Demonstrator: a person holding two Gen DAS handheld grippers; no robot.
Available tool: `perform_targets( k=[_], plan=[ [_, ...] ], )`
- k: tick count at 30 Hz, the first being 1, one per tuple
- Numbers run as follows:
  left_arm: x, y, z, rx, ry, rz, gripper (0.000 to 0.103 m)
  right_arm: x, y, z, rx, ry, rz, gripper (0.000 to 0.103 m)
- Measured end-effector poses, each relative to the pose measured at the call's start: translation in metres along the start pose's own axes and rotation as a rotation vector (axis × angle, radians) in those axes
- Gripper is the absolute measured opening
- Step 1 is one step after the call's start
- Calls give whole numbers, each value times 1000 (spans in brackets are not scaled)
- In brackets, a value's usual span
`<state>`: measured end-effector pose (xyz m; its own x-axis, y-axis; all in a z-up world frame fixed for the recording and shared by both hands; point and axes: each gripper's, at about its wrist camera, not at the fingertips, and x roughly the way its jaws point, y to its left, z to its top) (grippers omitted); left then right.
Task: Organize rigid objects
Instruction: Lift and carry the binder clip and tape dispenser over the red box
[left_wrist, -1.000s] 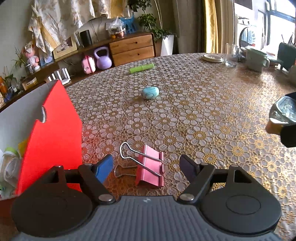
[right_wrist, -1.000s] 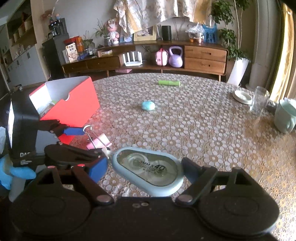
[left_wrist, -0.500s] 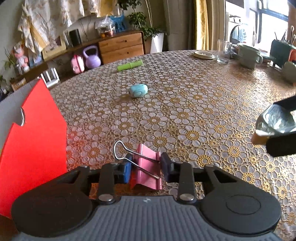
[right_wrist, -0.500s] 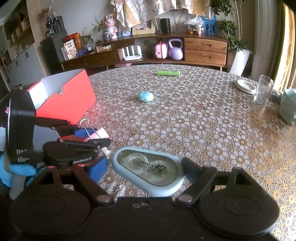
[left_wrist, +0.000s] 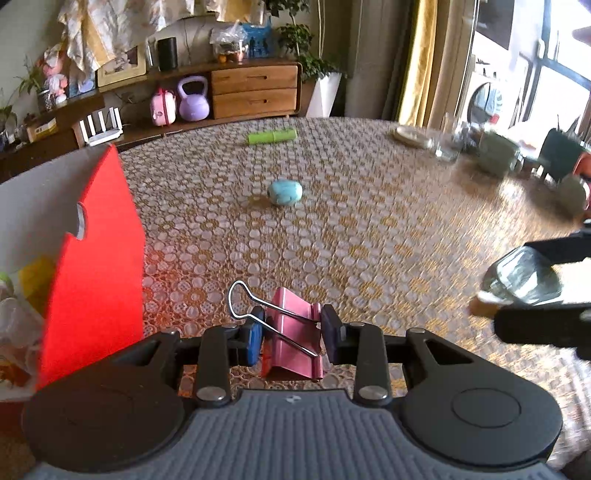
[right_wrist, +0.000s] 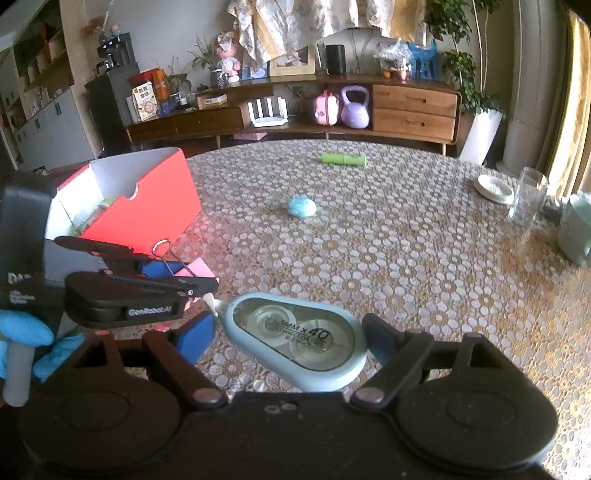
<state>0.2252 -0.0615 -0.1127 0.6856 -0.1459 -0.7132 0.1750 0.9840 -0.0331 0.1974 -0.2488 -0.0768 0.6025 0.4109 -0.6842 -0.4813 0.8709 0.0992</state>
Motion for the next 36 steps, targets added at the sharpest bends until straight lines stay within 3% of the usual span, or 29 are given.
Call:
perform_targets(
  k=[6, 16, 29, 36],
  plan=[
    [-39, 4, 16, -35, -23, -3, 32, -14, 24, 16, -65, -18, -8, 86],
    [-95, 39, 39, -59, -47, 61, 32, -26, 77, 56, -167, -64, 19, 86],
    [-138, 140, 41, -145, -57, 182, 32, 1, 150, 96, -262, -79, 62, 86],
    [-139, 193, 36, -185, -35, 246, 32, 28, 184, 109, -311, -73, 76, 86]
  ],
)
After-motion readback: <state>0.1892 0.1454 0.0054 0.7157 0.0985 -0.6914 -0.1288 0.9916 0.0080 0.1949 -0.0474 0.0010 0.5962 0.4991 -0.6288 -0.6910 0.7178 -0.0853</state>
